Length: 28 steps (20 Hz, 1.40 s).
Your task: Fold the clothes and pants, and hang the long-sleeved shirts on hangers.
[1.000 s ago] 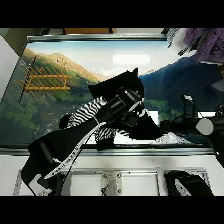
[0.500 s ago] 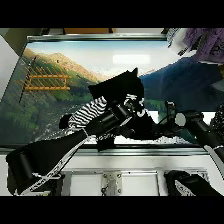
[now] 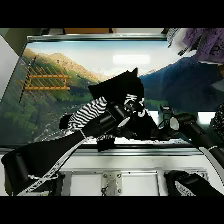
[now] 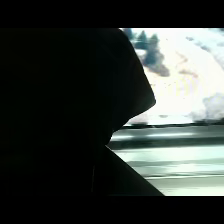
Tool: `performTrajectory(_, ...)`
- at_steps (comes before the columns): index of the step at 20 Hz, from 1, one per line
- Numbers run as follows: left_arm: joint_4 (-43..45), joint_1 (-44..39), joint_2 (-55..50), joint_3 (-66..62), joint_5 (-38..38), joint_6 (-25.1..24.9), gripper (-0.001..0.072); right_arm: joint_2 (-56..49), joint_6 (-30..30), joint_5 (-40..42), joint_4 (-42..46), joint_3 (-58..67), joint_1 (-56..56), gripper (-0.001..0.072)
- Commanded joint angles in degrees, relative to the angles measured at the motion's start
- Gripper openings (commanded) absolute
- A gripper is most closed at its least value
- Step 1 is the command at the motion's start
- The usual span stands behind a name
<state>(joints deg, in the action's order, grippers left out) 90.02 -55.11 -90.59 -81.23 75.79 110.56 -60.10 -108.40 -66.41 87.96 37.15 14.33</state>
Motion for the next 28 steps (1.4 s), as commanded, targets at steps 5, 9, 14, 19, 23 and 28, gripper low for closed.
performTrajectory(5,-1.2,6.8,12.3,-17.4,0.3,-0.7,0.0020,7.5,13.1,-17.8,6.9,32.5,-1.2,0.0015)
performTrajectory(9,-1.1,5.5,17.9,-38.0,-7.5,-3.7,0.0019,7.7,12.3,-22.6,2.8,65.3,-1.0,0.0014)
performTrajectory(14,-1.1,3.8,27.8,-34.6,-31.6,-4.7,0.0019,8.4,7.8,-17.7,0.1,83.4,-1.0,0.0014)
performTrajectory(19,-1.2,11.2,29.6,-30.9,-34.2,-3.5,0.0019,5.4,3.3,-14.6,-2.1,82.8,-1.0,0.0014)
performTrajectory(23,-1.8,22.8,21.4,-30.9,-21.8,-1.1,0.0019,-3.3,3.4,-14.6,0.2,78.9,-1.0,0.0014)
performTrajectory(28,-3.5,29.0,11.9,-30.8,-11.3,-2.7,0.0019,-12.9,5.1,-15.2,7.6,78.6,-1.1,0.0014)
